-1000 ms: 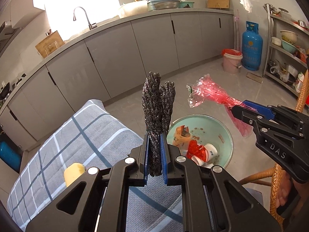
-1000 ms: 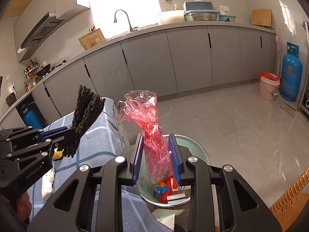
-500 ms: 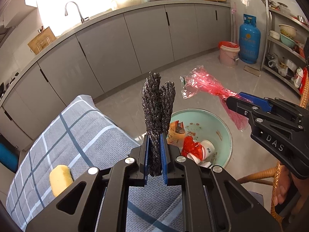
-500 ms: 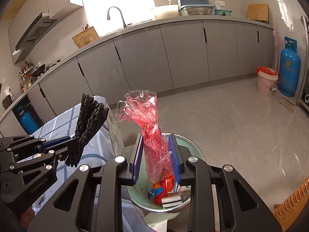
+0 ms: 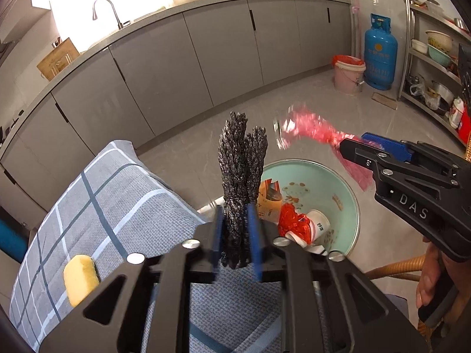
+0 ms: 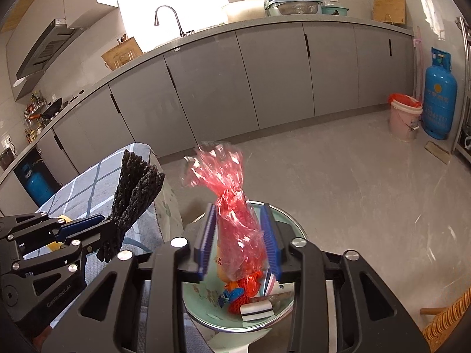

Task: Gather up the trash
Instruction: 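Open both tools over the basin to drop the pad and pink bag, then move both open tools back over the table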

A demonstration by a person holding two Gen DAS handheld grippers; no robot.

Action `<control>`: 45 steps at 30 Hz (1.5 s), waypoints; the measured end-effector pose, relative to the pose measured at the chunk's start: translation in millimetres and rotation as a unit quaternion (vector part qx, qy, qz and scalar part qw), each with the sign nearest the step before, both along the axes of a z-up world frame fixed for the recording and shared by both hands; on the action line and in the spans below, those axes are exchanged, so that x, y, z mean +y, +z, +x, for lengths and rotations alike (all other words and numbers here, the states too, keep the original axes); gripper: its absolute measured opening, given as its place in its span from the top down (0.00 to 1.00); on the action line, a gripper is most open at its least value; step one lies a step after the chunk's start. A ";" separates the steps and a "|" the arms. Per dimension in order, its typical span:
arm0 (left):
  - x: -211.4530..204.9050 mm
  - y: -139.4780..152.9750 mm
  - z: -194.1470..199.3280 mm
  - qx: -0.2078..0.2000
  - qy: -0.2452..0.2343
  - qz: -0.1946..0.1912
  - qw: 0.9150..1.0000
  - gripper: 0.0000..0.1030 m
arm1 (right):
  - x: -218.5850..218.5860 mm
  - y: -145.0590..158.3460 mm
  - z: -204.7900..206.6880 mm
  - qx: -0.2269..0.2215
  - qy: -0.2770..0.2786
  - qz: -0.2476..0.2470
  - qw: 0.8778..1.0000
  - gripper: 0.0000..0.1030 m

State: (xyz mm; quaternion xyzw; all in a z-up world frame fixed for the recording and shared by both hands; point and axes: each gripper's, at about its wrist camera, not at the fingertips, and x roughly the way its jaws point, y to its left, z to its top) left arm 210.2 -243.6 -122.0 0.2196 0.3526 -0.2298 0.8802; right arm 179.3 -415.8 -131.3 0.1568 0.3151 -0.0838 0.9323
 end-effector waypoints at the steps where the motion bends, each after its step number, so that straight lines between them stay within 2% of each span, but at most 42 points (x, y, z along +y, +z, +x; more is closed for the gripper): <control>1: 0.9 0.4 -0.4 -0.003 0.002 -0.001 1.000 0.61 | -1.1 1.2 -1.6 -0.004 -0.008 -0.004 1.000 0.43; 2: 2.0 0.9 -1.5 -0.007 0.003 0.000 1.000 0.61 | -2.1 1.7 -2.9 -0.006 -0.012 -0.003 1.000 0.38; 3: 2.9 1.4 -2.4 -0.008 0.003 0.001 1.000 0.60 | -3.1 2.3 -4.3 -0.007 -0.013 0.000 1.000 0.38; 6: 11.5 6.2 -5.5 -0.013 0.015 -0.002 1.000 0.37 | -2.5 4.1 -10.3 -0.005 -0.017 -0.002 1.000 0.38; 8: 21.1 11.3 -9.3 -0.022 0.026 -0.005 0.999 0.35 | -0.8 6.7 -16.0 -0.006 -0.020 0.004 1.000 0.37; 10: 30.9 15.4 -12.5 -0.021 0.039 -0.009 0.999 0.26 | 1.2 9.1 -20.7 -0.007 -0.022 0.006 1.000 0.34; 24: 108.3 40.6 -31.8 -0.036 0.111 -0.022 0.993 0.16 | 47.7 33.3 -38.9 -0.018 0.011 0.000 1.000 0.26; 35: 168.4 31.6 -32.2 -0.023 0.177 -0.025 0.984 0.16 | 111.0 40.3 -32.1 -0.010 0.080 -0.014 0.997 0.24; 42: 222.3 25.0 -32.2 -0.018 0.228 -0.025 0.973 0.16 | 152.9 40.1 -26.7 -0.001 0.123 -0.024 0.992 0.22; 45: 243.6 20.2 -33.3 -0.017 0.251 -0.017 0.968 0.15 | 170.9 40.4 -26.6 -0.001 0.141 -0.028 0.990 0.18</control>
